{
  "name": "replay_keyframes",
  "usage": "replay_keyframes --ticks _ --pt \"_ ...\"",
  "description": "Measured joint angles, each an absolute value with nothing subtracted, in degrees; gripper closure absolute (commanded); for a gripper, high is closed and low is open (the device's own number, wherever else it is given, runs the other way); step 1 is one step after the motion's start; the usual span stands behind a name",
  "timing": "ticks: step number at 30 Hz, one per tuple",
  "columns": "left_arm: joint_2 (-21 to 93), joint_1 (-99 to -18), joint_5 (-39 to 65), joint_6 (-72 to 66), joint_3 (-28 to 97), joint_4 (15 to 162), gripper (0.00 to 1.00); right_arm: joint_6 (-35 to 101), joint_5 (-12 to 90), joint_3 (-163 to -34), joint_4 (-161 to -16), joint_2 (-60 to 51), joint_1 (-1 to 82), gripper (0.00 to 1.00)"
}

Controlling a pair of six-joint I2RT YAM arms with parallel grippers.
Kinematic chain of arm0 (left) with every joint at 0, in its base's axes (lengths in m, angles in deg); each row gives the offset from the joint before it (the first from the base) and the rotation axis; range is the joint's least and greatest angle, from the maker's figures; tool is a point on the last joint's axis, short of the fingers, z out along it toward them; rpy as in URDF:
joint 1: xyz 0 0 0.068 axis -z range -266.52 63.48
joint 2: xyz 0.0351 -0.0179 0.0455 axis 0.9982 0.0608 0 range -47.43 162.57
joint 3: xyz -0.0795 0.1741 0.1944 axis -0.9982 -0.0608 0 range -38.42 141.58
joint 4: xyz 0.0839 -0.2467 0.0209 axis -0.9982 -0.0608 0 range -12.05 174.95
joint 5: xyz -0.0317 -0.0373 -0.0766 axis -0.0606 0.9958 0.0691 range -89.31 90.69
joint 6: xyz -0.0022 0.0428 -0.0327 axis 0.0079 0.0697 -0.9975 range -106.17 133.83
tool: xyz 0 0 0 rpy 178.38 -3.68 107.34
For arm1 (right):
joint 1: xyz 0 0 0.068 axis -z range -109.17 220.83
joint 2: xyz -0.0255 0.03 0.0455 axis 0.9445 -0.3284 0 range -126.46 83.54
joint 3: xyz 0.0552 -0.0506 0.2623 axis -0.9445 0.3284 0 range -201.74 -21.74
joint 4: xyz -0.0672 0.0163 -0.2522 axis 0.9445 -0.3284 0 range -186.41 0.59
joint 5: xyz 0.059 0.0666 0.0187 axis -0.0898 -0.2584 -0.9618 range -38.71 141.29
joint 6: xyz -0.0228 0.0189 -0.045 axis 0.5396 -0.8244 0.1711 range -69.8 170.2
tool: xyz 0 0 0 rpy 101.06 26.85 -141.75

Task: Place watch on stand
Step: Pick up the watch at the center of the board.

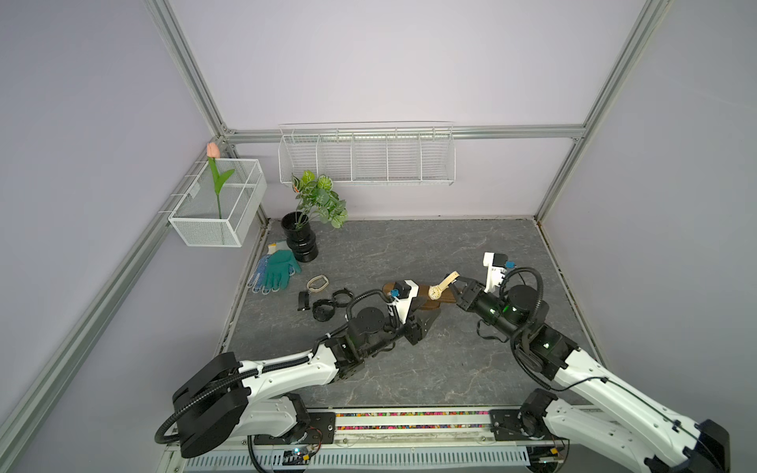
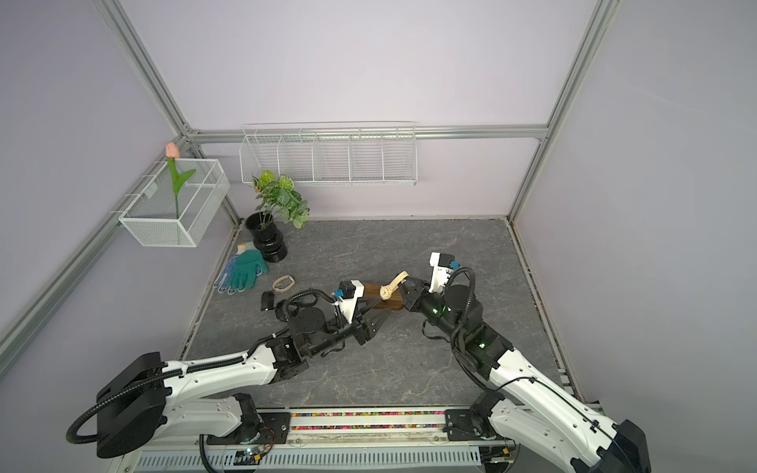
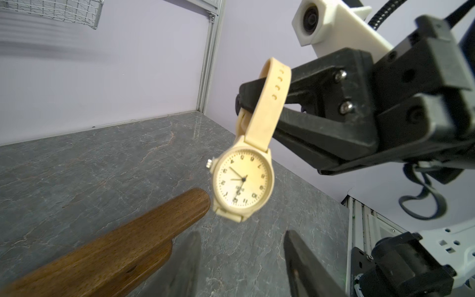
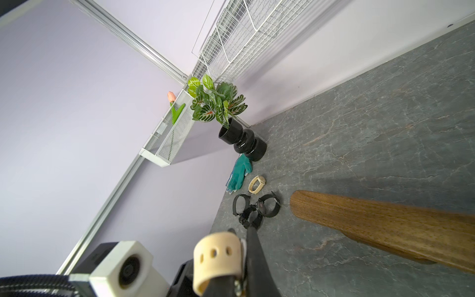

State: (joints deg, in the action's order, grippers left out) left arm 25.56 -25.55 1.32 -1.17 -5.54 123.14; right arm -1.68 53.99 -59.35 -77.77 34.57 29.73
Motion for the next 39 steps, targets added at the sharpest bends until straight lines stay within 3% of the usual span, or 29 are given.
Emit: replay_keyframes --ticks 20,33,39 --pt "28.53 -25.33 -5.92 -7.23 -0.86 128.35 0.68 -5.59 56.09 -55.63 -74.53 36.43 27.58 0.93" --pt "28.75 -25.33 -6.22 -10.09 0.3 125.98 0.43 -4.96 57.91 -55.11 -74.58 37.37 27.1 0.93" --pt "30.17 -25.33 -4.28 -13.09 -2.37 130.22 0.4 -4.63 58.17 -55.87 -73.42 37.13 27.06 0.93"
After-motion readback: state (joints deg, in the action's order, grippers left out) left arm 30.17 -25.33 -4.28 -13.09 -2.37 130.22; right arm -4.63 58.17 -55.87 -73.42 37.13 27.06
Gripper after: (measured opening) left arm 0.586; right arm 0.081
